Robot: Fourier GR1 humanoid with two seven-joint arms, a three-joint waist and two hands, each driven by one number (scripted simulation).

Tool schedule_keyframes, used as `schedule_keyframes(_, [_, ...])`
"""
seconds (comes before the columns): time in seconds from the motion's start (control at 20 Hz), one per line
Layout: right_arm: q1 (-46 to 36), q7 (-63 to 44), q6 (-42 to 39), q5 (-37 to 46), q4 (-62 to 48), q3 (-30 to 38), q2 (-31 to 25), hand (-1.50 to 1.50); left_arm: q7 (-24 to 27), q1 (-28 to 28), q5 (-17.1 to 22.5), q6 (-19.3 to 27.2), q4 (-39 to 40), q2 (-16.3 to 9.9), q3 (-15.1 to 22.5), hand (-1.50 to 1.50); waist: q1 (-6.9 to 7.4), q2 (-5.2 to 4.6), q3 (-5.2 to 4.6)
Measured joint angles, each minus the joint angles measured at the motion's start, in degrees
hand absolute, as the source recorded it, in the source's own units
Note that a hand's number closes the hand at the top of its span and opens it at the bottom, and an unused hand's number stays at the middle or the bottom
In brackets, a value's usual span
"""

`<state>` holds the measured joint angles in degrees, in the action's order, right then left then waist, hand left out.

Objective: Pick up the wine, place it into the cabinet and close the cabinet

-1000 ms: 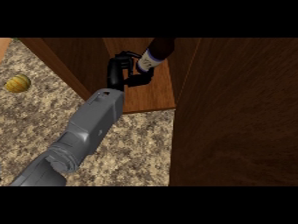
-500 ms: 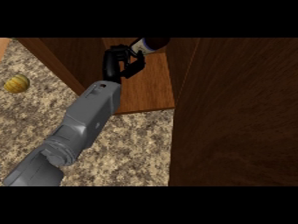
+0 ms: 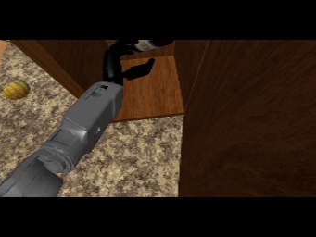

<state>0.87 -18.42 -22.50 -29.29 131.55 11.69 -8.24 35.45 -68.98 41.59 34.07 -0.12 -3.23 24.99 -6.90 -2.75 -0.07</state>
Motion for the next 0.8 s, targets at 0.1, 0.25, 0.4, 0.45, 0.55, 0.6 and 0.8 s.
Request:
schedule_keyframes(0.1, [0.1, 0.4, -0.4, 0.0, -0.5, 0.2, 0.0, -1.5, -0.9, 0.1, -0.4, 0.3, -0.1, -0.4, 0.3, -1.5, -0.01, -0.05, 0.03])
schedule_keyframes(0.25, [-0.3, 0.4, -0.3, -0.3, -0.4, 0.5, -0.3, -1.5, -2.0, 0.3, -0.5, 0.3, -0.3, -0.5, 0.3, -1.5, -0.19, -0.08, 0.08])
schedule_keyframes(0.4, [0.1, 0.2, 0.1, -0.1, 0.3, 0.2, 0.1, -1.5, -2.3, 0.6, -0.6, 1.0, -0.5, -0.5, 0.2, -1.5, -0.18, -0.06, 0.04])
schedule_keyframes(0.45, [0.0, 0.0, 0.3, -0.1, 0.5, 0.2, 0.1, -1.5, -2.3, 0.7, -0.6, 1.4, -0.5, -0.5, 0.2, -1.5, -0.24, -0.07, 0.05])
schedule_keyframes(0.55, [-0.2, -0.2, 0.5, -0.1, 0.5, 0.0, 0.2, -1.5, -1.9, 0.8, -0.7, 1.8, -0.6, -0.5, 0.1, -1.5, -0.2, -0.11, 0.04])
schedule_keyframes(0.6, [0.2, 0.0, 0.2, -0.1, 0.5, 0.0, 0.2, -1.5, -1.7, 0.8, -0.6, 2.1, -0.6, -0.5, -0.1, -1.5, -0.19, -0.09, 0.03])
schedule_keyframes(0.8, [0.3, 0.4, -0.6, -0.1, 0.1, 0.2, -0.1, -1.5, 0.1, 1.1, -0.5, 1.0, -1.0, -0.4, -0.4, -1.5, 0.06, -0.07, 0.01])
